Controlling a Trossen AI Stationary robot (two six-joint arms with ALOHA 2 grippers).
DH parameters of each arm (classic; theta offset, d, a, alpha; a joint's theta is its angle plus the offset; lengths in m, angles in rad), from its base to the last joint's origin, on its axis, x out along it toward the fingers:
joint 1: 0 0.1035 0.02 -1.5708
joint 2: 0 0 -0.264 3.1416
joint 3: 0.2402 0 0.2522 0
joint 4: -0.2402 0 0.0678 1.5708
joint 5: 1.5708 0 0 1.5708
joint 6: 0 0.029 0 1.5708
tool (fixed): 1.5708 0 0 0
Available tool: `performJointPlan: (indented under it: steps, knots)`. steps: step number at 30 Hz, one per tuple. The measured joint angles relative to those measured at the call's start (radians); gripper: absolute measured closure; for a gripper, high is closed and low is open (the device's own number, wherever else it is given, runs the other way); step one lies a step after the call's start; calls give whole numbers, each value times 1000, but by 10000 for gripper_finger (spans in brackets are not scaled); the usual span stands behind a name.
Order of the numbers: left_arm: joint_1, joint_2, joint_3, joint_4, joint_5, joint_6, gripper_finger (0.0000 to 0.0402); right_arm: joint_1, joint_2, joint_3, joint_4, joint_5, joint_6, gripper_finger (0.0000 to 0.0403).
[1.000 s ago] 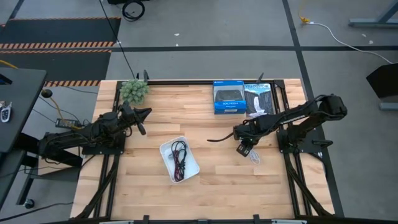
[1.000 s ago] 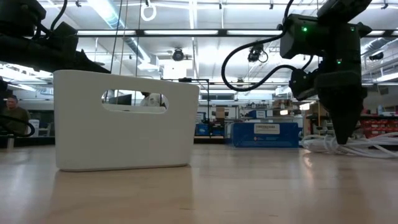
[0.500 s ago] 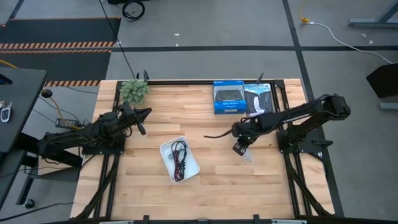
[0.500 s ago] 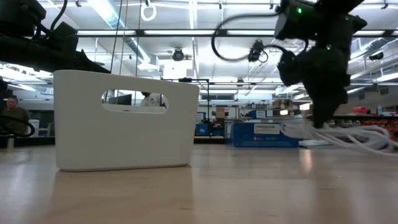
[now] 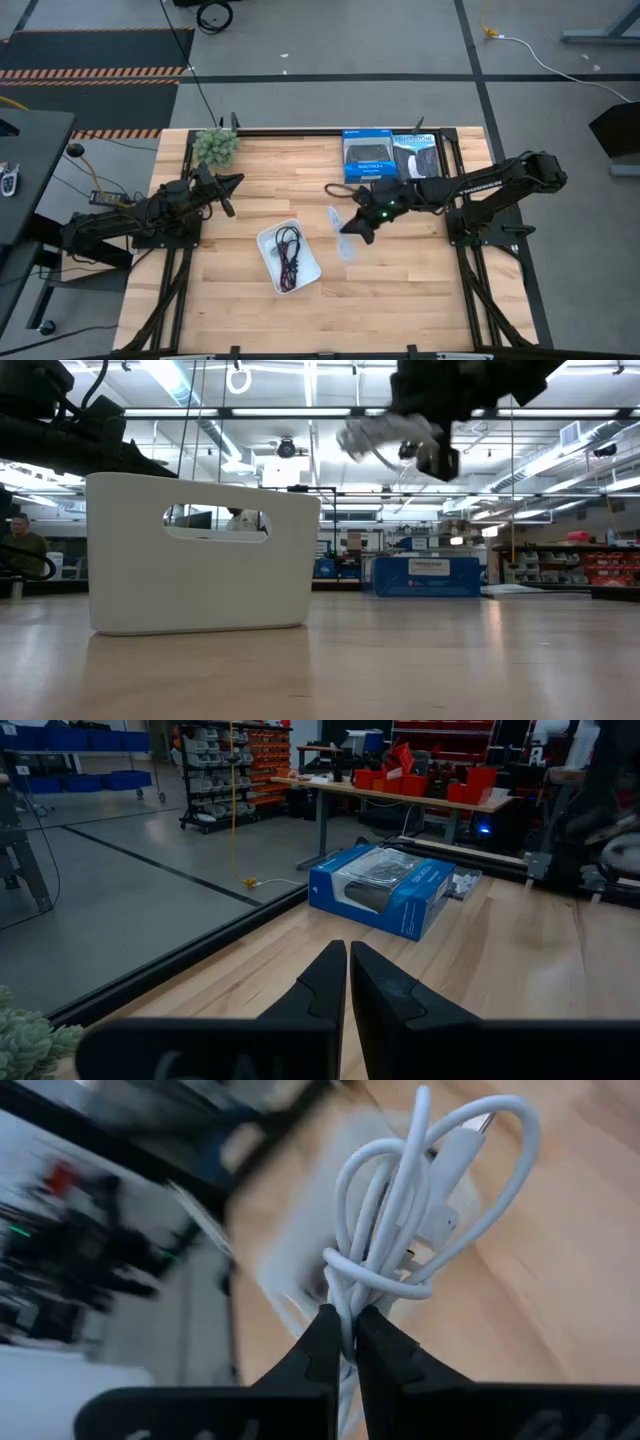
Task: Pick and place USB-C Cables
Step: Put the white charger cable into the white bin
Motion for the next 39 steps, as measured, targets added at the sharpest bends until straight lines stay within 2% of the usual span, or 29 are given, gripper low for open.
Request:
performJointPlan:
  steps: [11, 16, 23, 28, 39]
  knots:
    - [0, 0, 0, 0, 0, 0, 377, -3, 0, 0, 429, -15, 128, 382]
    - [0, 0, 0, 0, 0, 0, 377, -16, 1, 1, 541, -62, 159, 382]
    - [0, 0, 0, 0, 0, 0, 377, -7, 7, 1, 555, -68, 149, 382]
    - [0, 0, 0, 0, 0, 0, 377, 16, 68, 15, 522, -47, 143, 382]
    - [0, 0, 0, 0, 0, 0, 377, 49, 384, 224, 440, -48, -17, 382]
